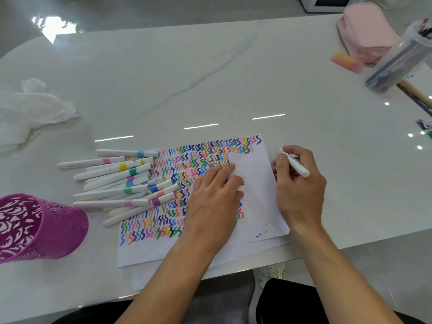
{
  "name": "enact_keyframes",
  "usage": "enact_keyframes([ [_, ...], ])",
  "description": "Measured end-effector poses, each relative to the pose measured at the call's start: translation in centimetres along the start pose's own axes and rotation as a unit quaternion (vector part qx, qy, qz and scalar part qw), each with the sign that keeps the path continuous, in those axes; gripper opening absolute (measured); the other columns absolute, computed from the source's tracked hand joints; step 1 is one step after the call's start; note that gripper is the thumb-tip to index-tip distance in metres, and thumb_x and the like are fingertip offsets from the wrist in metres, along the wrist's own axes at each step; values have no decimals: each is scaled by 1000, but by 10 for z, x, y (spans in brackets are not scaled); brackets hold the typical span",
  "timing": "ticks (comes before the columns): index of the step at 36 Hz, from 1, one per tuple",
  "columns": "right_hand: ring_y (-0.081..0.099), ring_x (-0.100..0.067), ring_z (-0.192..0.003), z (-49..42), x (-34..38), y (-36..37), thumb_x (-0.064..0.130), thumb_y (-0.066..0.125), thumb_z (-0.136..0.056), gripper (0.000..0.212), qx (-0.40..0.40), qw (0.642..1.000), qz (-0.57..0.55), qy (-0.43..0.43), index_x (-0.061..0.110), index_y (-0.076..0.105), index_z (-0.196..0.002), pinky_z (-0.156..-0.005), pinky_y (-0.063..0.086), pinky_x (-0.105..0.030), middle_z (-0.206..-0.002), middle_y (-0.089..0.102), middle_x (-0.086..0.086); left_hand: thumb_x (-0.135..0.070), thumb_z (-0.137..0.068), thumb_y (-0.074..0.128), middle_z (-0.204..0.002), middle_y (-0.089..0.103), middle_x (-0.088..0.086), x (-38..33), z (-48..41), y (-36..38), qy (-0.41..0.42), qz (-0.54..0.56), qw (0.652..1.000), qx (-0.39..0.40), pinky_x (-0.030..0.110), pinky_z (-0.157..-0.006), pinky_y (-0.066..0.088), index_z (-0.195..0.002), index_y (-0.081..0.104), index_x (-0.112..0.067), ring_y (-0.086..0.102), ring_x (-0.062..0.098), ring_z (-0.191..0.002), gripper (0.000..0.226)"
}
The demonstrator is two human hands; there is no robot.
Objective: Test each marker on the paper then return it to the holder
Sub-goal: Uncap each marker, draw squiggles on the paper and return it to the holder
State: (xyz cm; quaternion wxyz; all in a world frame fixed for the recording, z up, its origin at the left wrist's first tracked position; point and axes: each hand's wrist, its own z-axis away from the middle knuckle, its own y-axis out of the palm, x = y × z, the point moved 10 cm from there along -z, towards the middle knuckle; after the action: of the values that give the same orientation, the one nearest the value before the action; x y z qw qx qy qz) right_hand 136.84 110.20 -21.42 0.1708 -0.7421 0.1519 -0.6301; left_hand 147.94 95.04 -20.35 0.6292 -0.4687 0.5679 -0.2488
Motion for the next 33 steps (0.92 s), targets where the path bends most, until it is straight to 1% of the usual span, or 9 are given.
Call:
enact_keyframes([
  [3, 71, -11, -74, -1, 4, -2, 30, 57, -104, 14, 9, 1000, -2, 3, 27, 64, -116, -67, 59, -32, -85, 73, 7, -22, -98, 63, -143, 56, 0, 0, 3, -4, 2, 2, 1000, -8, 40, -111, 41, -115, 69, -18, 46, 22, -135, 19],
  [4, 70, -11, -74, -1, 7, -3, 30, 58, -104, 14, 11, 1000, -1, 0, 27, 65, -115, -67, 59, -30, -85, 73, 8, -22, -97, 64, -142, 57, 0, 0, 4, -6, 4, 3, 1000, -14, 40, -111, 42, -114, 70, -17, 48, 21, -134, 19],
  [7, 67, -3, -77, -1, 19, -3, 31, 61, -104, 12, 40, 999, -10, -7, 29, 69, -113, -61, 49, -12, -89, 73, 12, -21, -95, 67, -137, 61, 1, -5, 6, -13, 18, 2, 999, -39, 40, -107, 46, -112, 71, -17, 53, 22, -129, 18],
  [9, 66, 0, -79, 3, 27, 1, 29, 64, -103, 12, 76, 997, -25, -8, 28, 72, -112, -63, 47, -9, -91, 73, 14, -23, -95, 67, -135, 62, -1, -8, 9, -16, 23, 7, 998, -52, 38, -106, 45, -112, 70, -19, 53, 20, -128, 18],
  [15, 73, -12, -86, 35, 45, 19, 27, 67, -102, 12, 187, 975, -116, 16, 31, 76, -108, -74, 60, -26, -95, 77, 10, -33, -99, 61, -119, 64, -13, 9, 24, -25, -47, 84, 994, -53, 22, -96, 44, -119, 68, -27, 53, 5, -114, 22],
  [21, 74, -20, -80, 59, 58, 27, 29, 61, -97, 17, 224, 949, -216, 39, 21, 74, -104, -68, 58, -26, -86, 77, -2, -45, -100, 54, -94, 67, -22, 45, 42, -28, -181, 251, 950, -45, 12, -70, 48, -114, 66, -41, 61, -7, -89, 19],
  [24, 74, -24, -72, 62, 62, 34, 26, 62, -95, 14, 237, 939, -246, 52, 15, 69, -101, -66, 59, -28, -79, 77, -7, -41, -100, 55, -93, 69, -21, 52, 48, -29, -206, 307, 928, -39, 9, -67, 51, -113, 66, -41, 64, -5, -87, 17],
  [27, 74, -24, -71, 63, 65, 40, 26, 62, -95, 13, 245, 937, -244, 54, 15, 68, -98, -65, 59, -28, -78, 77, -6, -36, -101, 56, -91, 71, -16, 57, 51, -32, -214, 340, 914, -45, 14, -71, 53, -109, 67, -41, 66, 2, -85, 15],
  [33, 73, -22, -68, 66, 70, 52, 25, 64, -98, 10, 270, 936, -219, 47, 16, 69, -96, -62, 60, -26, -76, 76, -4, -36, -101, 54, -94, 71, -19, 63, 54, -34, -224, 383, 896, -32, 11, -66, 49, -110, 67, -44, 66, -2, -88, 17],
])
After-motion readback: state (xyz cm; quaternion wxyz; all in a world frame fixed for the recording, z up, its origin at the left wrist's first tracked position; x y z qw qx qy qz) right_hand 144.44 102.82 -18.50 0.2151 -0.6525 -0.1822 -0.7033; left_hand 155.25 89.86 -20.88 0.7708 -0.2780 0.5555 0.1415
